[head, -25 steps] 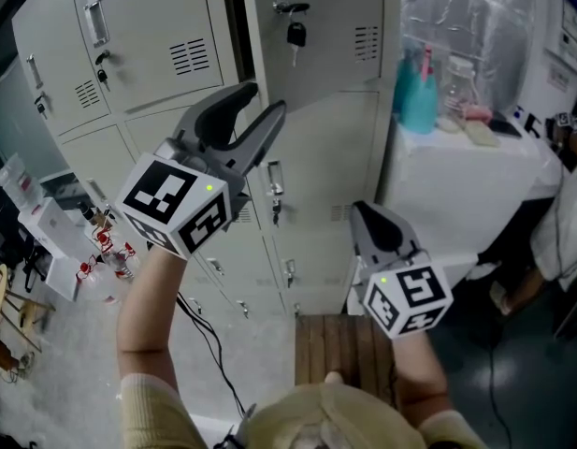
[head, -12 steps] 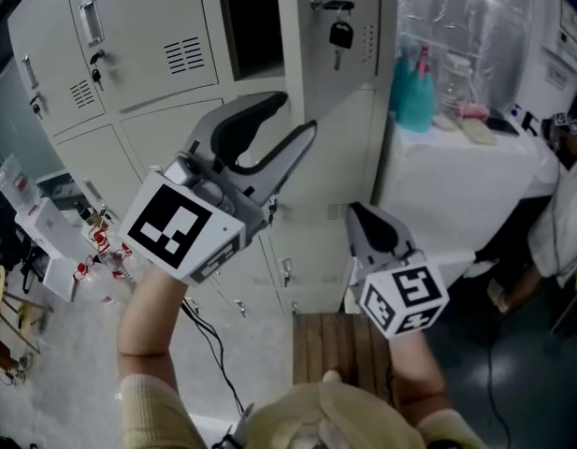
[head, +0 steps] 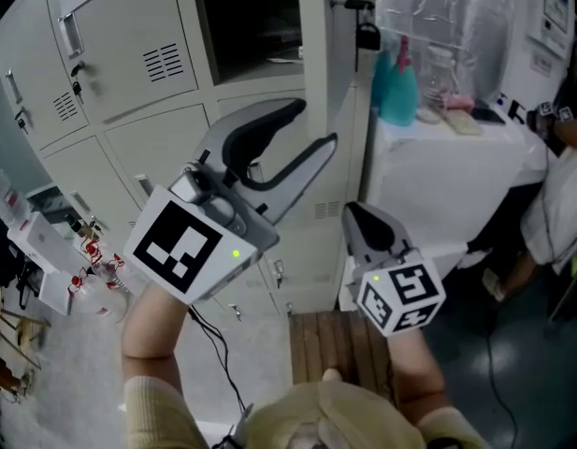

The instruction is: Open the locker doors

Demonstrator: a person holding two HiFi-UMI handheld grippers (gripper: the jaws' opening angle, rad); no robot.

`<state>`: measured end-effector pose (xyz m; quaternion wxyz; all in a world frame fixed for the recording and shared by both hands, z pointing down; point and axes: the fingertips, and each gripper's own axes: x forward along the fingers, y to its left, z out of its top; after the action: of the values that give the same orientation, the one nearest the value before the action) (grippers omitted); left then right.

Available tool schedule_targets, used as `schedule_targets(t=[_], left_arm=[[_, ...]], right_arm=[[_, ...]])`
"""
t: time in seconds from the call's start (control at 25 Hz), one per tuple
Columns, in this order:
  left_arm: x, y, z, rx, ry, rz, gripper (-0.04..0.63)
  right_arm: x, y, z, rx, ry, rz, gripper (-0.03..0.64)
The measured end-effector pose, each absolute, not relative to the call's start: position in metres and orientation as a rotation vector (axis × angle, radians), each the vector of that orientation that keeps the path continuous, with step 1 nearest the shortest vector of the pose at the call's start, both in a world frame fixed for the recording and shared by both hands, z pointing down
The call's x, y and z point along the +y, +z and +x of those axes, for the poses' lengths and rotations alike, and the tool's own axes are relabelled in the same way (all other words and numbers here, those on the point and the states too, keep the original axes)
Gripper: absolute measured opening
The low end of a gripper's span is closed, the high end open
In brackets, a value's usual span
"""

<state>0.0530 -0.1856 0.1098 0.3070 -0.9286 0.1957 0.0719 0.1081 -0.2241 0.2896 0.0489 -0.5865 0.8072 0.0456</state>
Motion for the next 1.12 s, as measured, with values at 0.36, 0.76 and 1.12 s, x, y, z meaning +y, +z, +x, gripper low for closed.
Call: schedule_targets(t=[0.36,0.76,1.12], left_arm=[[-0.171,0.115,0.083,0.405,0.224,-2.475,0.167],[-0.154,0.119,0.114,0.267,0.245,-2.489,0.167],[-0.138,0.125,0.131,0.167,0.24,-2.506,0.167]], right_arm=[[-0.221,0.295,0.123,2.43,0.133,-1.834,0.003],[-0.225,0.3,0.123,2.431,0.12,-1.863,0.003],[-0.236,0.303,0.113,2.453,0.092,-1.825,0.003]])
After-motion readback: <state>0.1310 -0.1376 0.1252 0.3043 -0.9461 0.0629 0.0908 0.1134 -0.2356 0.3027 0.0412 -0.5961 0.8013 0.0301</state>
